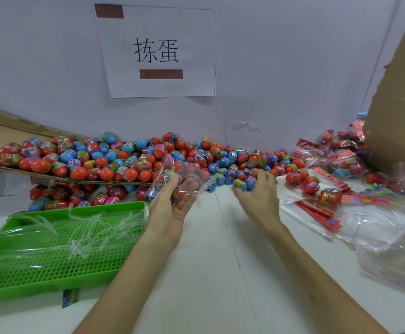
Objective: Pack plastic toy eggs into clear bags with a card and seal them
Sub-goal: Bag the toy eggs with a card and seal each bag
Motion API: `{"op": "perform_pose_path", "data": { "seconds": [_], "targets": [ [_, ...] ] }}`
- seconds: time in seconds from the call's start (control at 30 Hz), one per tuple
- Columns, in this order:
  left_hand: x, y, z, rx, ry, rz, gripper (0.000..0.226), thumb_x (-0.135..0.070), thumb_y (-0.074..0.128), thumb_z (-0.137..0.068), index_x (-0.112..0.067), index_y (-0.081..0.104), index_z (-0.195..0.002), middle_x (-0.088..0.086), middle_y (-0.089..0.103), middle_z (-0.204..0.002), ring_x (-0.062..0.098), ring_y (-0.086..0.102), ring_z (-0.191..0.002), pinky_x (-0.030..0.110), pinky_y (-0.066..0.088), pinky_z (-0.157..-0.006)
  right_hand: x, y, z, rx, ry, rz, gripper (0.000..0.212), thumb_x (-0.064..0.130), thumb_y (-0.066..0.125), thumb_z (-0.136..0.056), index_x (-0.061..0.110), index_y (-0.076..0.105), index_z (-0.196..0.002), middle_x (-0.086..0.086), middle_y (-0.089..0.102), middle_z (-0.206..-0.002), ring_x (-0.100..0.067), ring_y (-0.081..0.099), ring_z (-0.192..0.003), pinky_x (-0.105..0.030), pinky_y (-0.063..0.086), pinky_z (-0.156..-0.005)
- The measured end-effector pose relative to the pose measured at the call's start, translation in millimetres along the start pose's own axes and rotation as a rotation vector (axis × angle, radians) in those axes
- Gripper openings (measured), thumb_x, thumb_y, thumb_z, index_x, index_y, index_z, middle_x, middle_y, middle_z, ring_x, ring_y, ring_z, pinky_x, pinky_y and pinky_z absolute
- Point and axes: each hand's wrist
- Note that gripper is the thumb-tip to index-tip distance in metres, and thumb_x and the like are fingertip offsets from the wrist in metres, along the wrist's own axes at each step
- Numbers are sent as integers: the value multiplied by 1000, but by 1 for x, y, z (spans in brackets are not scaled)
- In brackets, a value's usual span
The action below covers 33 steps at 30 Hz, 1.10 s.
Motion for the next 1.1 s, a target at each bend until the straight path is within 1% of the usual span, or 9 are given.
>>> {"op": "perform_pose_path", "data": {
  "seconds": [0.1,0.17,0.23,0.37,0.57,0.67,0.83,0.97,1.1],
  "targets": [
    [1,1,2,-4,-3,4,20,-19,70,-96,-10,70,-113,14,79,-106,25,77,-100,31,65,-70,1,2,-17,117,20,115,90,50,76,-84,21,29,-155,-4,27,-159,-28,38,-141,-54,43,-110],
    [0,2,3,-3,-8,5,18,-20,70,-96,-10,70,-111,14,79,-104,24,78,-94,30,63,-66,4,7,-29,192,27,200,94,55,73,-86,22,23,-158,-6,21,-163,-32,34,-145,-55,41,-111],
    [0,2,4,-4,-13,4,18,-21,69,-97,-8,69,-110,14,79,-104,23,78,-94,29,63,-65,6,14,-38,199,-9,273,86,54,68,-90,22,24,-157,-9,21,-163,-35,31,-145,-55,38,-112],
    [-1,2,3,-2,-16,12,18,-20,69,-97,-8,69,-110,15,78,-109,23,78,-97,30,64,-69,6,28,-43,151,-109,335,62,37,62,-96,15,38,-150,-11,34,-152,-31,41,-133,-48,42,-107],
    [-1,2,3,8,-19,24,27,-21,69,-96,-7,67,-120,17,77,-114,26,74,-109,30,65,-71,-3,33,-43,63,-203,356,54,17,61,-93,17,45,-144,-7,44,-142,-27,46,-127,-44,47,-103],
    [-2,2,3,4,-26,29,27,-21,69,-96,-7,67,-119,17,77,-114,26,75,-108,32,65,-76,-8,29,-44,-3,-228,322,47,19,64,-93,21,51,-139,-2,56,-134,-22,52,-121,-40,51,-98],
    [-2,1,4,1,-25,24,26,-20,69,-96,-7,68,-118,17,77,-112,26,77,-102,34,65,-79,-12,20,-48,148,-284,301,41,26,60,-96,25,55,-137,1,66,-122,-21,59,-108,-41,56,-91],
    [-3,1,3,-5,-28,49,24,-20,69,-96,-6,69,-116,17,77,-110,24,77,-100,33,65,-74,-12,20,-40,105,-225,96,20,28,66,-97,20,66,-116,3,67,-104,-17,61,-94,-34,54,-83],
    [-7,3,2,-14,-37,96,17,-19,71,-96,-7,71,-109,19,78,-107,23,79,-92,32,65,-70,3,-1,-31,156,6,-458,18,35,67,-97,19,74,-101,2,73,-85,-8,61,-66,-26,54,-62]
  ]
}}
Point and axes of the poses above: each hand's wrist, its own z-axis away from the middle knuckle, its own y-axis out of the palm, x = y × z
